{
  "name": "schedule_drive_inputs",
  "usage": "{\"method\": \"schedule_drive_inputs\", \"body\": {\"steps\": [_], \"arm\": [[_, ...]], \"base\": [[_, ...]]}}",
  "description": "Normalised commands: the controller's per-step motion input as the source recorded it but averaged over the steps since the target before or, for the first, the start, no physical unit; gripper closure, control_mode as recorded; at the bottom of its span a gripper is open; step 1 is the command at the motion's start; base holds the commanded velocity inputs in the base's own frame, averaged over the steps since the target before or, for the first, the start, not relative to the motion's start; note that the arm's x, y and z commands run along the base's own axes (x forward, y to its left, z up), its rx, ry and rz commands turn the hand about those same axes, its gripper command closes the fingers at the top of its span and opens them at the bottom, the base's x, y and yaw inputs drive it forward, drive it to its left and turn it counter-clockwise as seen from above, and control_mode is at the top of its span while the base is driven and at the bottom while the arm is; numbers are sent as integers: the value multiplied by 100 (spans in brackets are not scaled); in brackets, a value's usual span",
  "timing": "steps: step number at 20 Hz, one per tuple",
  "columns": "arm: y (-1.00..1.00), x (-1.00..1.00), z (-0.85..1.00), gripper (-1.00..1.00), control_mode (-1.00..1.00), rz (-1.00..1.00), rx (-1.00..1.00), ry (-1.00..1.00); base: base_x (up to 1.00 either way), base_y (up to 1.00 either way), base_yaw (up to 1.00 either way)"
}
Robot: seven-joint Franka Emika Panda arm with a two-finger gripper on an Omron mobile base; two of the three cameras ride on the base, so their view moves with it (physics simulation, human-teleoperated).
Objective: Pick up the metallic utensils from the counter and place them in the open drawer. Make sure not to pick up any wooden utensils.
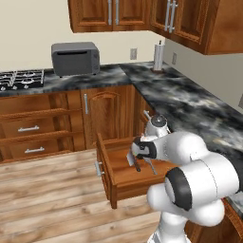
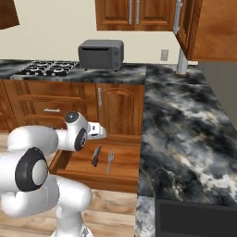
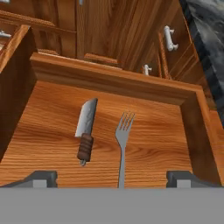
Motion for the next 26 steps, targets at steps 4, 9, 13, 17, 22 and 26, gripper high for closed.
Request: {"method": "schedule_drive_inputs", "body": {"steps": [4,9,13,17,22,26], "arm": [[10,-63,100,-100,-100,-8,4,6],[-3,-88,92,-100,-100,-13,4,6],[-6,-98,63,-100,-100,-18,7,0],[-5,-74,36,-100,-100,-7,1,-16],[-1,-55,52,-100,-100,-1,1,-28],[0,-37,46,-100,-100,0,0,-18]], "base": [[0,0,0],[0,0,0],[0,0,0],[0,0,0],[0,0,0],[0,0,0]]}}
